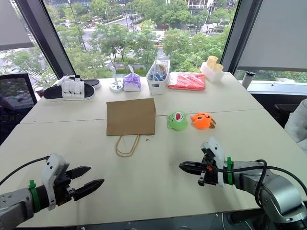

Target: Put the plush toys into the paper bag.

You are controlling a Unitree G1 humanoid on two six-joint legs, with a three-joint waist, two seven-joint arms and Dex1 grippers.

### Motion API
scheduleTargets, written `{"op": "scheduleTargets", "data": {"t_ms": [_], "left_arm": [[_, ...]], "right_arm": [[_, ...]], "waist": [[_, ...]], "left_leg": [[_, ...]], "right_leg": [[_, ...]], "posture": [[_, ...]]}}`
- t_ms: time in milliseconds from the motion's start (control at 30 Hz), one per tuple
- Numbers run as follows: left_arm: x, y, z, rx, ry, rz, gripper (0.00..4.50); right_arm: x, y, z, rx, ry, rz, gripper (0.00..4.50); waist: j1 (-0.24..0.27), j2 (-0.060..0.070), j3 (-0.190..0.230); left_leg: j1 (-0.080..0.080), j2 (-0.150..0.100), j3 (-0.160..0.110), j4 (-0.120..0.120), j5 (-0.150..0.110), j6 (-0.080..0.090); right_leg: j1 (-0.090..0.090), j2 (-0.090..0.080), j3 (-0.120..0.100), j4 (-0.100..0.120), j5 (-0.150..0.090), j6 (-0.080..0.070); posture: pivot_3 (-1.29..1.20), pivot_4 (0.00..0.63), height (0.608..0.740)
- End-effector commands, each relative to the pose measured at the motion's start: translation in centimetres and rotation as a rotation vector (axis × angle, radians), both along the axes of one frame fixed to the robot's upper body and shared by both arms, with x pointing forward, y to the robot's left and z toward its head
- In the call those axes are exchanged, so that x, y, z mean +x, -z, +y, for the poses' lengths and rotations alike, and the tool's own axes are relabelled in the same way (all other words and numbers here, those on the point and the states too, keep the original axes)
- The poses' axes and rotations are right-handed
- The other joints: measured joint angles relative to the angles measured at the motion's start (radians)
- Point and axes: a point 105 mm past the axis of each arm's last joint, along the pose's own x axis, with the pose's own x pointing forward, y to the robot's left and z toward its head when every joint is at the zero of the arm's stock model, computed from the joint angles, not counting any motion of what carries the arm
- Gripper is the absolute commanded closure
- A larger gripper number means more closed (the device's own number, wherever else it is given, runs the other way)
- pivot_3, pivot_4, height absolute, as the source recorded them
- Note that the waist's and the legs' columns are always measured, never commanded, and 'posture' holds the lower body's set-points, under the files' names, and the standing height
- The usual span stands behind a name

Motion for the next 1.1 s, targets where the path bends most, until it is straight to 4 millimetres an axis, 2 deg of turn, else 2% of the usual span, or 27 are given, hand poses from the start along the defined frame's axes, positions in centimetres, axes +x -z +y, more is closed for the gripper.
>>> {"op": "scheduleTargets", "data": {"t_ms": [33,367,533,667,767,833,933,1033,1100], "left_arm": [[0.2,-0.9,0.3,0.015,-0.023,-0.059,0.09],[0.5,-1.1,0.3,0.007,-0.037,-0.08,0.09],[1.5,-1.7,1.4,0.126,0.0,-0.131,0.09],[3.7,-2.7,3.4,0.274,0.043,-0.228,0.09],[5.4,-2.3,4.6,0.491,0.16,-0.308,0.09],[7.0,-2.0,4.6,0.621,0.282,-0.367,0.09],[9.5,-2.0,4.1,0.685,0.382,-0.445,0.09],[11.9,-2.1,3.3,0.743,0.445,-0.536,0.09],[13.5,-2.4,2.5,0.712,0.423,-0.586,0.09]], "right_arm": [[0.1,-0.9,0.4,-0.001,-0.027,-0.046,4.5],[0.3,-0.9,0.6,-0.003,-0.029,-0.054,4.5],[0.6,-0.8,1.1,0.002,-0.029,-0.065,4.5],[1.2,-1.5,2.9,0.025,-0.073,-0.094,4.5],[1.2,-2.0,4.8,0.054,-0.113,-0.118,4.5],[1.3,-2.2,6.2,0.081,-0.128,-0.134,4.5],[1.4,-2.1,7.8,0.12,-0.129,-0.146,4.5],[1.5,-1.7,8.5,0.134,-0.109,-0.148,4.5],[1.6,-1.4,8.5,0.132,-0.088,-0.152,4.5]], "waist": [[0.001,0.0,0.0],[0.001,0.0,0.0],[0.002,0.0,0.0],[0.001,0.0,0.0],[0.0,0.0,0.0],[0.002,0.0,0.0],[0.007,-0.001,0.0],[0.007,-0.001,0.0],[0.002,-0.001,-0.001]], "left_leg": [[0.0,0.0,0.0,0.0,0.0,0.0],[0.0,0.0,0.0,0.0,0.0,0.0],[0.0,0.0,0.0,0.0,0.0,0.0],[0.0,0.0,0.0,0.0,0.0,0.0],[0.0,0.0,0.0,-0.001,0.0,0.0],[0.0,0.0,0.0,-0.002,0.0,0.0],[-0.001,0.0,-0.001,-0.004,0.0,0.0],[0.0,-0.001,-0.001,-0.004,0.001,-0.001],[-0.001,-0.001,-0.001,-0.004,0.001,-0.001]], "right_leg": [[0.0,0.0,0.0,0.0,0.0,0.0],[0.0,0.0,0.0,0.0,0.0,0.0],[0.0,0.0,0.0,0.0,0.0,0.0],[0.0,0.001,0.0,0.0,0.0,-0.001],[0.0,0.001,0.0,0.0,0.0,-0.001],[-0.002,0.0,0.0,-0.001,0.001,-0.001],[-0.003,0.0,0.0,0.0,0.002,0.0],[-0.003,0.0,-0.001,0.0,0.003,0.003],[-0.004,0.0,-0.001,0.0,0.004,0.004]], "posture": [[0.0,0.15,0.74],[0.0,0.15,0.74],[0.0,0.15,0.74],[0.0,0.15,0.74],[0.0,0.15,0.74],[0.0,0.15,0.74],[0.0,0.15,0.74],[0.0,0.15,0.74],[0.0,0.15,0.74]]}}
